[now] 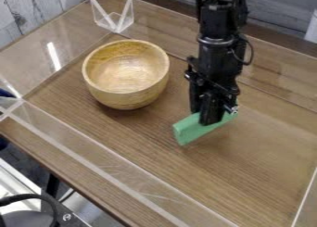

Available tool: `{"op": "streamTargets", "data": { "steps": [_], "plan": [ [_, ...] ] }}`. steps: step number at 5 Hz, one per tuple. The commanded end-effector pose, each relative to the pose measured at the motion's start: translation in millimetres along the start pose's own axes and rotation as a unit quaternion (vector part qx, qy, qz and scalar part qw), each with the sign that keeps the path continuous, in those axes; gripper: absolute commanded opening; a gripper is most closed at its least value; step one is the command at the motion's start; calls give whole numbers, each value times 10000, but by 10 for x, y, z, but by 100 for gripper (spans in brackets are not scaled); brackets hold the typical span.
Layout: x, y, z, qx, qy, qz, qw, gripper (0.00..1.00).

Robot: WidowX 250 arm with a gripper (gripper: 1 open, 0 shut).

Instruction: Remove the green block from inside the brown bowl and put it on the table

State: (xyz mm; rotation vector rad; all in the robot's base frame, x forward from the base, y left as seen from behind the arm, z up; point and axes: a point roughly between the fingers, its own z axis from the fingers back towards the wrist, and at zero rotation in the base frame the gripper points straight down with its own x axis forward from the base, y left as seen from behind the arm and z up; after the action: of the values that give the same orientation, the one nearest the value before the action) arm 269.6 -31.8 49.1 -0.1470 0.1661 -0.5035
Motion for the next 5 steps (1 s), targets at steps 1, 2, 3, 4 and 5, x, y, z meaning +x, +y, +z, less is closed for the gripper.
{"op": "streamTargets", "data": {
  "steps": [1,2,3,4,5],
  "plan": [
    [155,22,64,143,-125,-71,9998,0],
    [126,1,-33,199,-130,-233,9994,0],
    [81,-17,-95,248,-160,-366,9989,100],
    [75,29,-136,97,-216,-368,9990,0],
    [56,36,-152,0,-300,-340,9990,0]
  ]
}}
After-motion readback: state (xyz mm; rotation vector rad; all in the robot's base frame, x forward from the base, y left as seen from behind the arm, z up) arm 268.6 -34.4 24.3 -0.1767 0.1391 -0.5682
